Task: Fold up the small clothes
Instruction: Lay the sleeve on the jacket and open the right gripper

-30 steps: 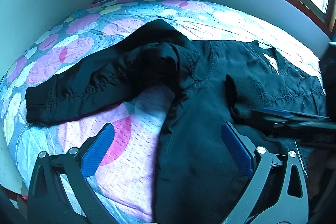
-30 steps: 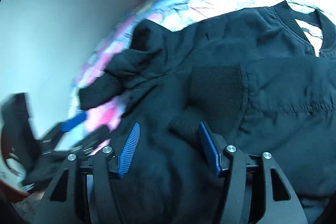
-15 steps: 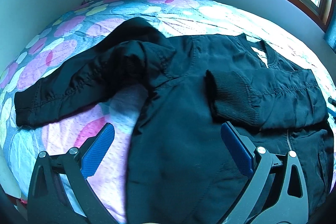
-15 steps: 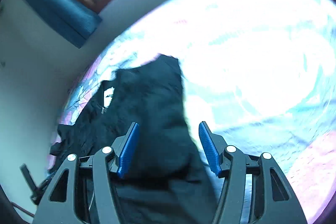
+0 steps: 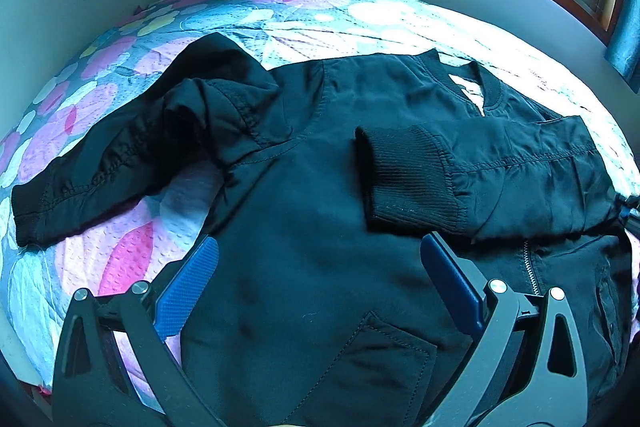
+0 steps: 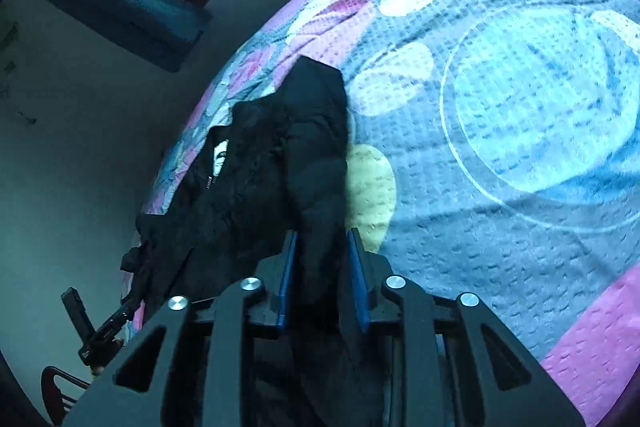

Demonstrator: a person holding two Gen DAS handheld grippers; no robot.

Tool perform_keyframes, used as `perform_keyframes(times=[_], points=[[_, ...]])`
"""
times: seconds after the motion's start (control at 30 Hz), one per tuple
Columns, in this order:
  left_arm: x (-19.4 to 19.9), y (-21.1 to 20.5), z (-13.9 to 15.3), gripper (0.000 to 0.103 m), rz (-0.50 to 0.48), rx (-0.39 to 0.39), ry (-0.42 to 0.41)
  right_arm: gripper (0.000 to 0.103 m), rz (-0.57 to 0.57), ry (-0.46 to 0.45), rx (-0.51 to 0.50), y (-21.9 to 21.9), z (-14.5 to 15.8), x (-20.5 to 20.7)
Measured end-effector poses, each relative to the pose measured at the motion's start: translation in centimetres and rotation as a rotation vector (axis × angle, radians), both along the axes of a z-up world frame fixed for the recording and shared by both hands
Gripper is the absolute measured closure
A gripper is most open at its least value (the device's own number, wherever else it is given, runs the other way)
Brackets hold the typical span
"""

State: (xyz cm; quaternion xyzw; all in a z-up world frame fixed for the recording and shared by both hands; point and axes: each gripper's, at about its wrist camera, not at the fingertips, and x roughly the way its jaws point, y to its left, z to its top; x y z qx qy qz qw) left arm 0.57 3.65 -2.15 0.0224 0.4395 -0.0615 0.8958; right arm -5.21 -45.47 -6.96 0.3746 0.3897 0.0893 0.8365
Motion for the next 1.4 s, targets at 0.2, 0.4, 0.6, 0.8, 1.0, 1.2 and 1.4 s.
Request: perform_keyframes(times=[0.2,0.4,0.6,0.8,1.0,1.2,1.4], points=[[0.4,0.0,-0.4,0.002,0.004,-0.006,0.014,0.051,-0.001,-0.04,-0.02,-1.6,1.7,4.7],[0.6,0.0,-0.9,0.002,0.007,-0.001,0.026,0.085,-0.003,0.055,-0.048,-2.2,-0.5,9.3],[0.8,0.2,-1.0,0.002,0.006,-0.002,0.028,0.086,-0.102,0.063,0.078,-4.6,-3.2,8.5],[0.8,0.4,-1.0,0.002,0.011,0.001,0.025,0.069,-0.217,0.035,-0.061,-3.5,1.5,5.4],[0.8,0.7,-1.0,0.002,0.026,-0.003,0.022,0.053,-0.082,-0.1,0.004,3.3,5.9,3.6],[0.5,1.7,-0.7,0.002,0.049,-0.011,0.016,0.053,0.208,-0.072,0.036,14.8,4.8,6.6],[0.6,4.9,-0.5,0.002,0.12,-0.051,0.025,0.052,0.36,0.024,-0.022,22.4,0.2,9.6]])
